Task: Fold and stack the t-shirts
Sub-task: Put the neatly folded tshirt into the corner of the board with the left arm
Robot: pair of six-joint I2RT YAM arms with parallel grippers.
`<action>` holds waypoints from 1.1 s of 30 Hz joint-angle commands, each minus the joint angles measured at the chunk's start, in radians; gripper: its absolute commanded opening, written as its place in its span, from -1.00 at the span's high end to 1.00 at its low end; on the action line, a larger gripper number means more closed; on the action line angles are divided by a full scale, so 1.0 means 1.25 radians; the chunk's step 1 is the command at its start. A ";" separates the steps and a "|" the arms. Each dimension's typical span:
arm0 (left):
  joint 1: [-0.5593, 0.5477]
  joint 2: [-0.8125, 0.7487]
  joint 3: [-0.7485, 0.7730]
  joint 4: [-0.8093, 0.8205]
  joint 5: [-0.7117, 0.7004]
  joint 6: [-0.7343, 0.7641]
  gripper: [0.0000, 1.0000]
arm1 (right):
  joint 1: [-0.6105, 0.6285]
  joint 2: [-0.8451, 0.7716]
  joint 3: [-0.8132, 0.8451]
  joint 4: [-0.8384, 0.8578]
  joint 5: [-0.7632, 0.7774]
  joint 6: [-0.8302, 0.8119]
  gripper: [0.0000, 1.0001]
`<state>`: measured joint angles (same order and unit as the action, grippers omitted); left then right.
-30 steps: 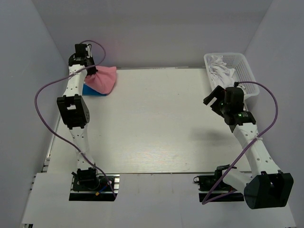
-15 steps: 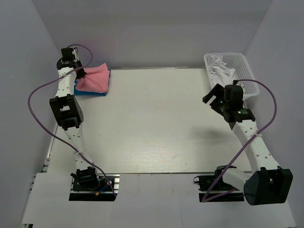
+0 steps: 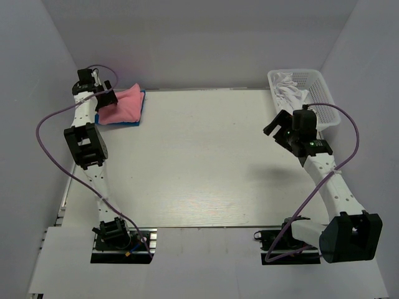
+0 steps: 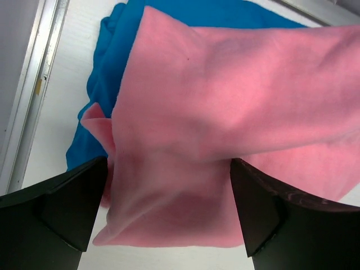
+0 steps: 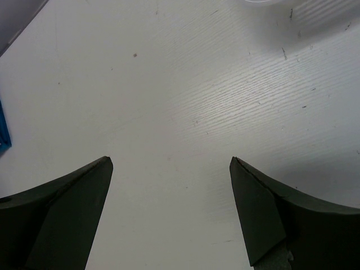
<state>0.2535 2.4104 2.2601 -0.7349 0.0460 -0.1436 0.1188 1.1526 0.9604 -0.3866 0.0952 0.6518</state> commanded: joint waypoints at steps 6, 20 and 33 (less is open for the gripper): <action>0.001 -0.137 0.040 0.003 -0.181 -0.116 -1.00 | -0.003 0.009 0.042 0.041 -0.031 -0.005 -0.81; -0.017 -0.175 -0.019 0.100 0.249 -0.118 -1.00 | -0.001 0.042 0.045 0.043 -0.053 -0.016 -0.81; 0.000 0.074 0.040 0.240 0.317 -0.186 -1.00 | -0.001 0.105 0.098 0.006 -0.016 -0.029 -0.81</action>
<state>0.2466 2.5069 2.2608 -0.5194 0.3939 -0.3431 0.1188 1.2652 1.0203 -0.3695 0.0536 0.6285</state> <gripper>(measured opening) 0.994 0.904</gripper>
